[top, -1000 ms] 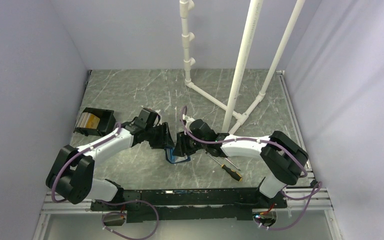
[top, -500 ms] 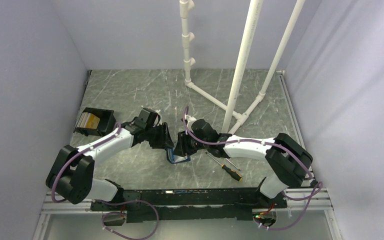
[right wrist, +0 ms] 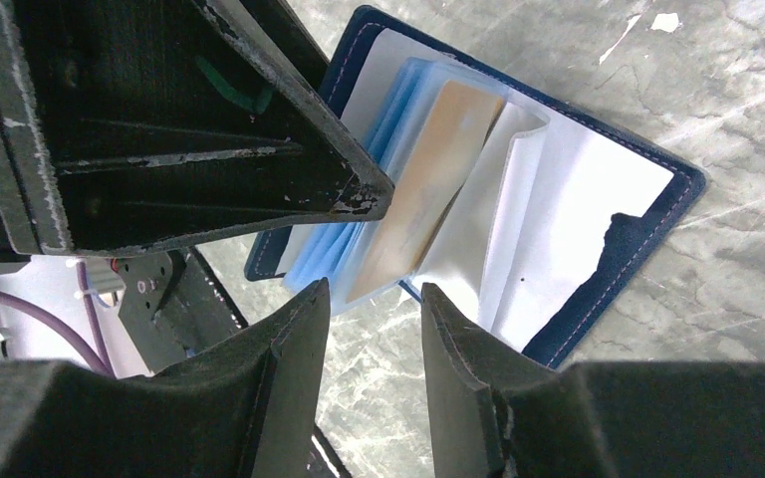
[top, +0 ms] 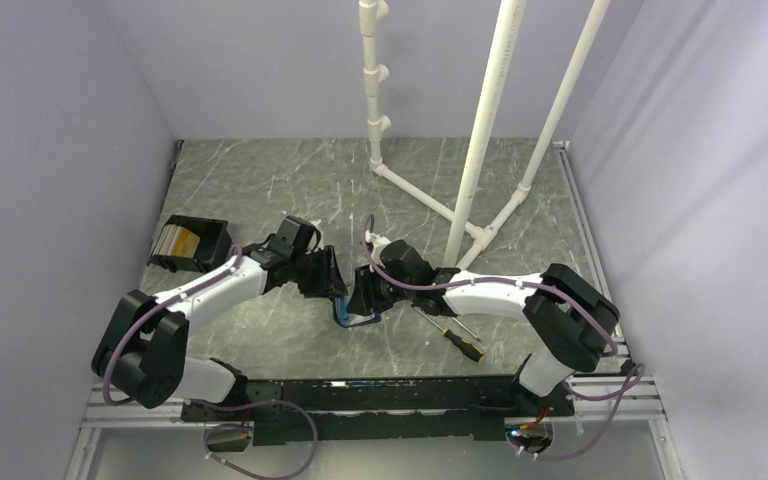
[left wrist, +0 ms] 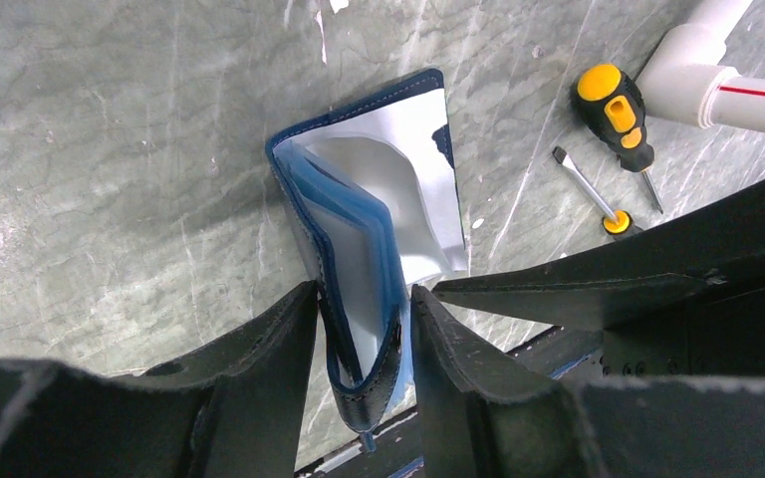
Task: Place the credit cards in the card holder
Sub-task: Turn over the card slot in the card holder.
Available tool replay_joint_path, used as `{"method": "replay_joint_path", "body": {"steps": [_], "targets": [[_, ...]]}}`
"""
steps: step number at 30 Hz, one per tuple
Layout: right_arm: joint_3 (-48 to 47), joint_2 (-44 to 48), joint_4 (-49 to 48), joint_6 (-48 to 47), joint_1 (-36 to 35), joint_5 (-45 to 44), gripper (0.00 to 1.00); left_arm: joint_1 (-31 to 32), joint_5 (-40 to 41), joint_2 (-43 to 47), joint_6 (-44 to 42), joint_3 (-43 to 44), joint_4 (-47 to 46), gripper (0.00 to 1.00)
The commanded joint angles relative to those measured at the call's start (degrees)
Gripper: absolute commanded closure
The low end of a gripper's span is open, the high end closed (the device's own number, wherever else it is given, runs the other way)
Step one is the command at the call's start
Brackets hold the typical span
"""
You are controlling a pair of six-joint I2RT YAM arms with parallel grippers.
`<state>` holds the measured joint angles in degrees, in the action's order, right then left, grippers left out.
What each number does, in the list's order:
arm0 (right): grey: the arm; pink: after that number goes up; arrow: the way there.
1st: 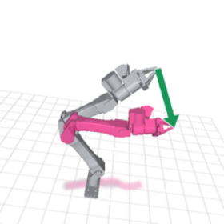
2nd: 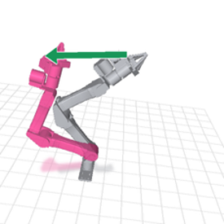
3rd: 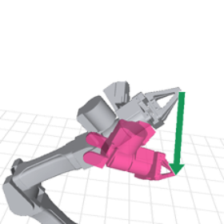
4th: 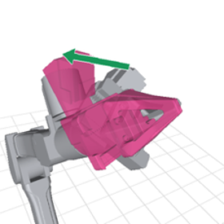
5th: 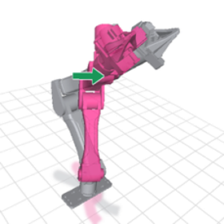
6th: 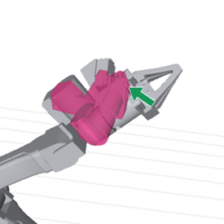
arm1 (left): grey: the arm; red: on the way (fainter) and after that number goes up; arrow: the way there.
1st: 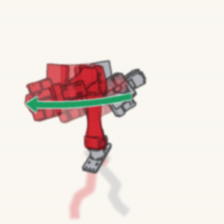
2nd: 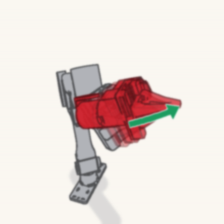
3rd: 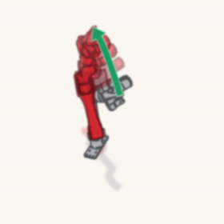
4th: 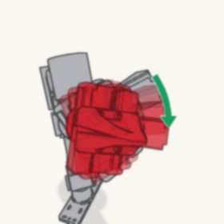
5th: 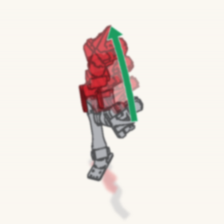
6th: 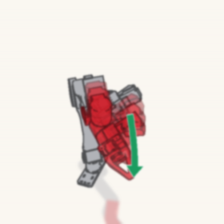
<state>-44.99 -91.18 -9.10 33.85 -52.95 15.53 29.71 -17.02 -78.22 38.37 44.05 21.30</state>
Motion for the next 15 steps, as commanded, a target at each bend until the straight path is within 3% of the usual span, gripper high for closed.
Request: {"method": "replay_joint_path", "body": {"steps": [1,7,15], "targets": [[-1.8,-0.8,1.0,-1.4,-0.3,-1.7,0.59,0.2,0.0,0.9,-0.7,1.5,0.0,0.56],[-2.2,-0.2,3.8,-2.1,-0.8,-5.8,0.62,0.2,0.1,0.7,-0.8,1.6,0.2,0.55],[-2.1,-0.5,3.3,-2.1,-1.1,-6.1,0.65,0.2,0.3,1.3,-1.2,1.5,0.8,0.37]]}}
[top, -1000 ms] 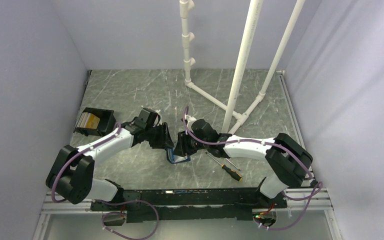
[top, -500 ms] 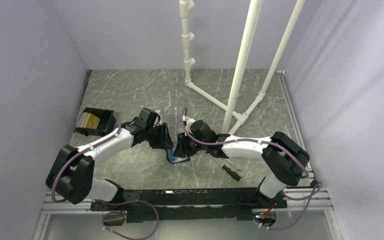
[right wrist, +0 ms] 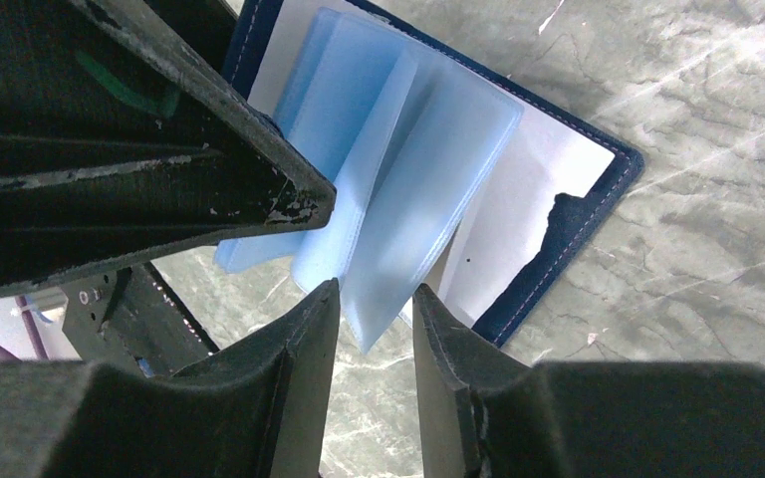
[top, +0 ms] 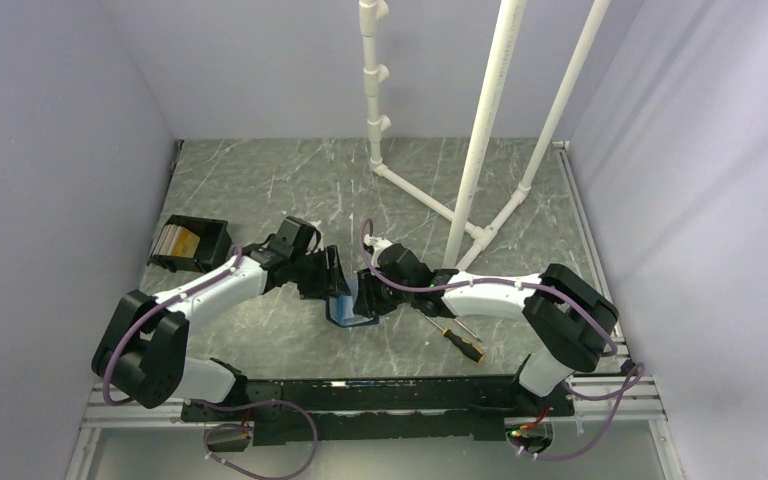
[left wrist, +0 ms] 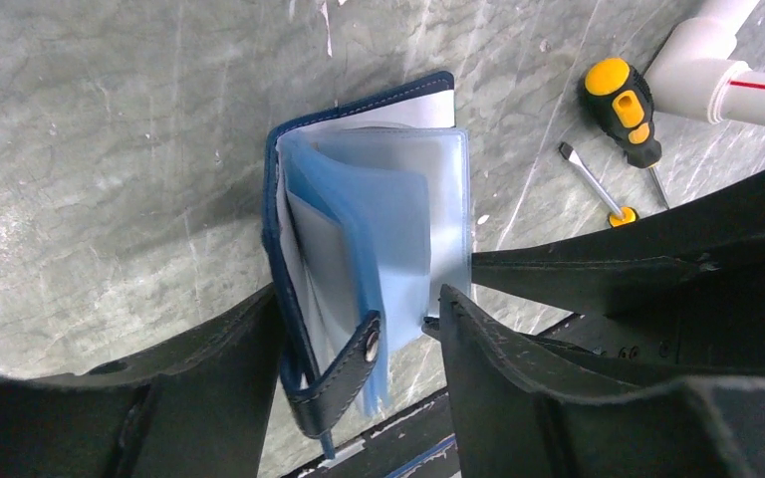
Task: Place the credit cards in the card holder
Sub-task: Turn over the card slot in the card holder.
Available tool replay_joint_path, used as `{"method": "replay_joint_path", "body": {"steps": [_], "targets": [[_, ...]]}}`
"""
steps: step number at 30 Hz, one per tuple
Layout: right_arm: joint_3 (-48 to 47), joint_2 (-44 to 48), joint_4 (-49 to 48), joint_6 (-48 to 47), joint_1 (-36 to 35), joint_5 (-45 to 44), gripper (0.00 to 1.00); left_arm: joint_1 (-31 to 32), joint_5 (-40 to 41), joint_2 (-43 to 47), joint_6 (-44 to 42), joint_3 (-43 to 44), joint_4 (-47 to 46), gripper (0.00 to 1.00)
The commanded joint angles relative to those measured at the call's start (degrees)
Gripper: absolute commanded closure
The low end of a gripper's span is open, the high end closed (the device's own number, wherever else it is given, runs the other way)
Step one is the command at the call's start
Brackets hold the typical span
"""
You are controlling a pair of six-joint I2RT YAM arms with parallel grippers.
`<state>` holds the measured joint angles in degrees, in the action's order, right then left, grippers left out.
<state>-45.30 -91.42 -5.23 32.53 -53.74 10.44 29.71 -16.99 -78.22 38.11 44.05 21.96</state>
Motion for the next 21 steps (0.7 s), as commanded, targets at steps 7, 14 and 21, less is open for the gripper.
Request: {"method": "replay_joint_path", "body": {"steps": [7,14,21], "targets": [[-2.0,-0.7,-2.4,-0.5,-0.4,0.8,0.65,0.3,0.1,1.4,-0.5,0.0,-0.6,0.42],[-1.8,-0.5,-4.3,-1.1,-0.8,2.1,0.65,0.3,-1.5,0.6,0.0,-0.5,-2.5,0.26],[-2.9,-1.2,-3.9,-1.4,-1.4,2.1,0.67,0.8,-2.6,-2.0,0.4,0.1,-4.6,0.21]]}}
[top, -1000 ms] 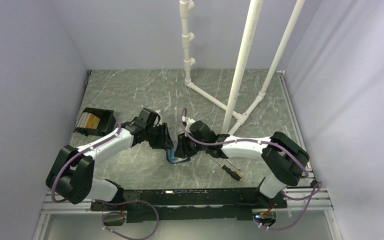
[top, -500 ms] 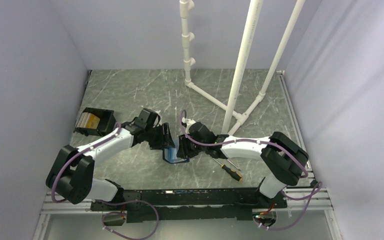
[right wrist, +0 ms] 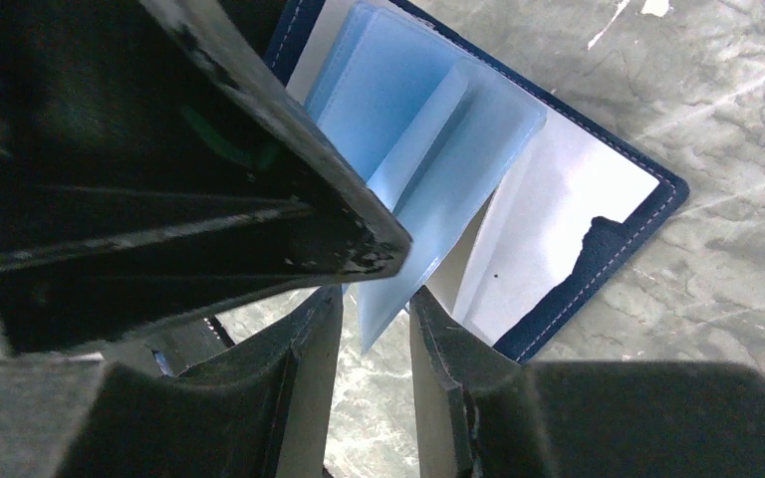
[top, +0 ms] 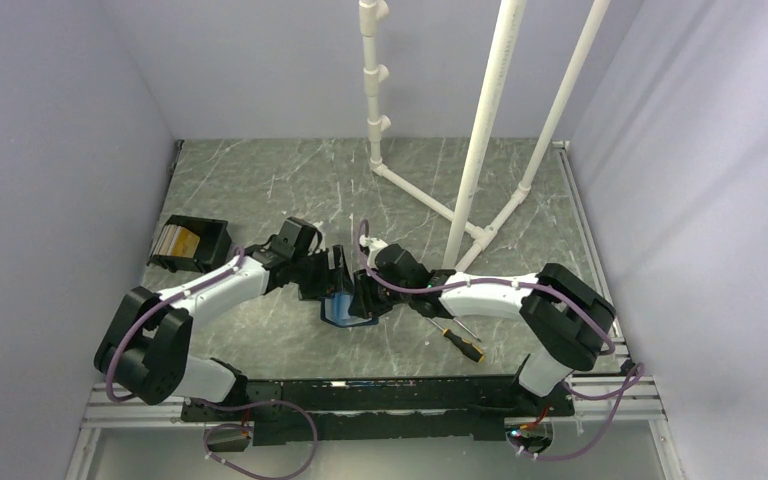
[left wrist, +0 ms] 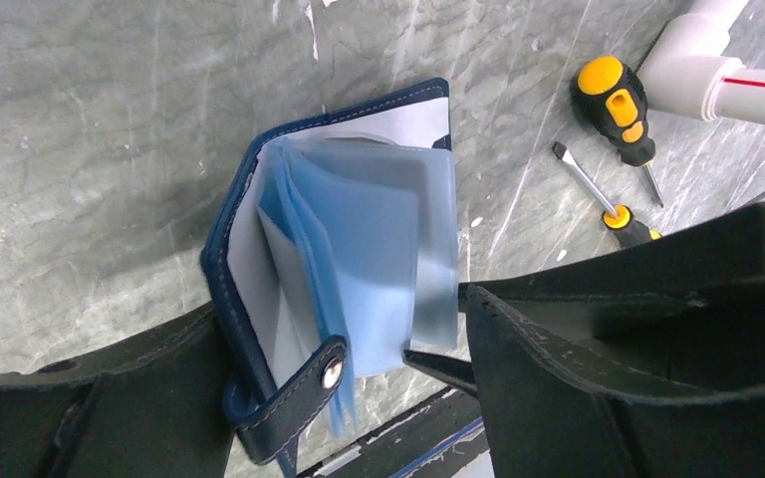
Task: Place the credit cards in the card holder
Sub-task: Turn over the card slot in the card holder.
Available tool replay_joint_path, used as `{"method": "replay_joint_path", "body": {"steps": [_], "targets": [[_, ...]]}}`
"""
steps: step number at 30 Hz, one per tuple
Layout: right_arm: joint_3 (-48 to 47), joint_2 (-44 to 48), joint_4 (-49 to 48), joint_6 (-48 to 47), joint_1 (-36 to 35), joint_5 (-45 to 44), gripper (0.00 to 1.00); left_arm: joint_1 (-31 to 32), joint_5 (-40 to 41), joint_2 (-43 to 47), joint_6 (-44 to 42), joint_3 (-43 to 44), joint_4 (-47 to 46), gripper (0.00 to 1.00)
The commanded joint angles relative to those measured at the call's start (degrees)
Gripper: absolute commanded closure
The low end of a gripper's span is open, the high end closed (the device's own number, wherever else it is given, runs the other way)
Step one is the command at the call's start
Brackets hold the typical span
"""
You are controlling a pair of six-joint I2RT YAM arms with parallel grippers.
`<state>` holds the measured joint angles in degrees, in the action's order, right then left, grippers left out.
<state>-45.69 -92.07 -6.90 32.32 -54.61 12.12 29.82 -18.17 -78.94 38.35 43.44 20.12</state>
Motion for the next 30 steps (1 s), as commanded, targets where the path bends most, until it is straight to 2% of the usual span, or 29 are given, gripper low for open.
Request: {"method": "replay_joint_path", "body": {"steps": [1,5,7,10,17,23,30], "targets": [[-2.6,-0.6,-2.2,-1.2,-0.6,0.4,0.67,0.8,-1.4,-1.4,0.2,0.7,-3.0,0.20],[-2.7,-0.5,-2.2,-1.3,-0.7,0.2,0.67,1.3,-1.5,-2.5,0.1,0.7,-3.4,0.19],[-2.6,-0.2,-2.0,-1.3,-0.7,-0.2,0.67,1.5,-0.7,-2.9,0.1,0.6,-3.0,0.22],[-2.1,0.7,-1.6,-1.2,-0.7,-1.3,0.66,1.4,0.8,-2.1,0.0,-0.1,-2.0,0.30],[0.9,2.5,-3.5,0.9,0.7,0.2,0.57,1.5,1.4,-0.5,-0.3,-1.5,-1.4,0.57],[2.1,3.4,-4.6,1.5,1.5,2.3,0.56,1.5,1.5,0.1,-0.3,-1.5,-1.2,0.59],[3.9,4.8,-6.0,0.8,1.0,1.8,0.50,1.5,1.3,0.0,-0.3,-1.5,-1.5,0.60]]}}
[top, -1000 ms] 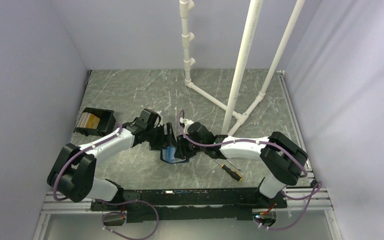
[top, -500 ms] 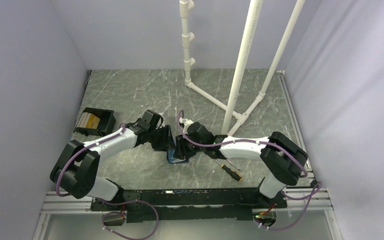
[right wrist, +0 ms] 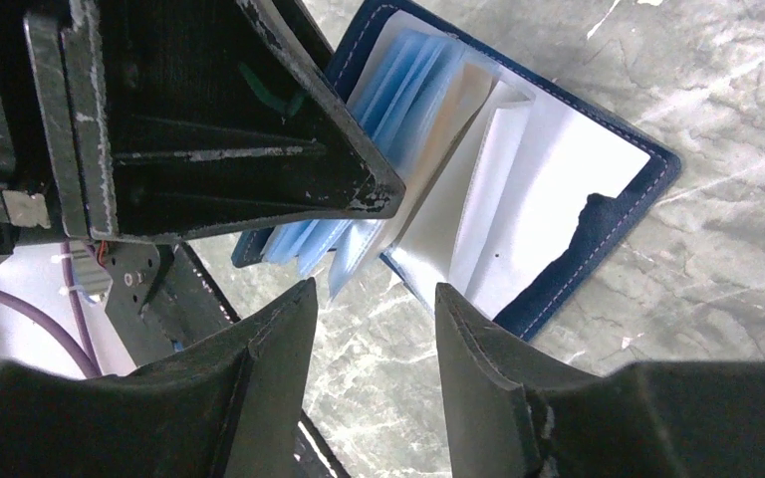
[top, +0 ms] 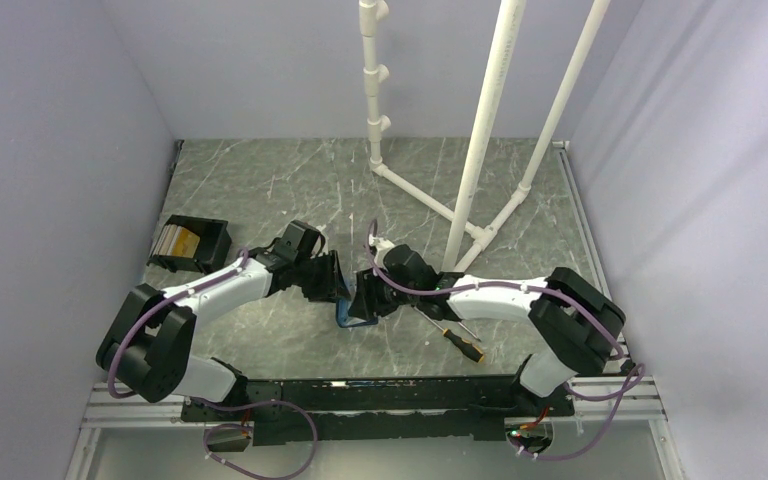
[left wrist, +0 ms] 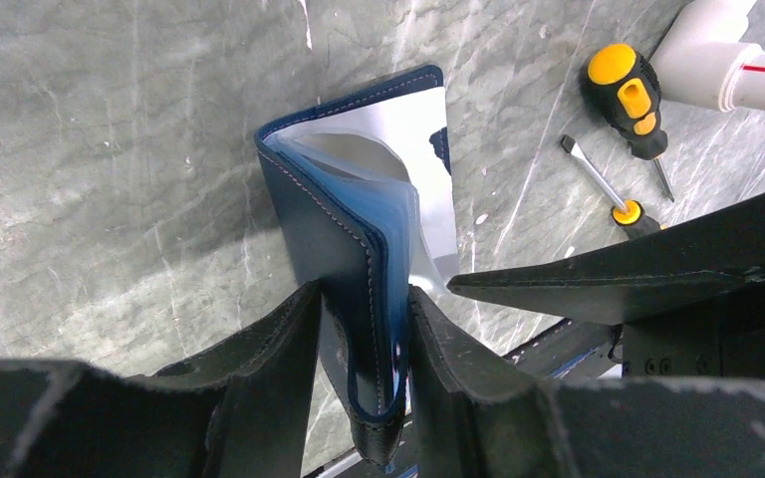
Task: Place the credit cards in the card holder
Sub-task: Turn over the card slot in the card holder.
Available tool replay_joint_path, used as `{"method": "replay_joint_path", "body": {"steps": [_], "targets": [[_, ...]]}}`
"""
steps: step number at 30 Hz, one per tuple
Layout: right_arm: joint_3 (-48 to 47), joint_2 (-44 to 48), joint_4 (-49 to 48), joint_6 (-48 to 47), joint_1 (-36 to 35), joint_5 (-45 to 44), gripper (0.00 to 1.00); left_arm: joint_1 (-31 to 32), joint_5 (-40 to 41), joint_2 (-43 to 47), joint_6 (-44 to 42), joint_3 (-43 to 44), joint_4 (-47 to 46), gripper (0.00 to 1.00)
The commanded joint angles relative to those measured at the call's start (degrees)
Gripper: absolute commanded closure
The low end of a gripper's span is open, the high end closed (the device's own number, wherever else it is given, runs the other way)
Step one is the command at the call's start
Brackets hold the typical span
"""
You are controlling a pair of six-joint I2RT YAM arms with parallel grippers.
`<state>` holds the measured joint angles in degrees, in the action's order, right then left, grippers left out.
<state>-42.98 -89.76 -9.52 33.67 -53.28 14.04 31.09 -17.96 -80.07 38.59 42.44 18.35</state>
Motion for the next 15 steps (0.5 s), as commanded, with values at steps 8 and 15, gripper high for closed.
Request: {"method": "replay_joint_path", "body": {"steps": [8,15], "targets": [[2.6,3.0,-3.5,-4.2,-5.3,-8.8,0.48,0.2,1.0,1.3,-0.5,-0.3,0.7,0.61],[1.4,0.5,-4.9,-4.0,-6.5,-11.8,0.53,0.2,0.9,1.3,-0.2,-0.4,0.3,0.61]]}}
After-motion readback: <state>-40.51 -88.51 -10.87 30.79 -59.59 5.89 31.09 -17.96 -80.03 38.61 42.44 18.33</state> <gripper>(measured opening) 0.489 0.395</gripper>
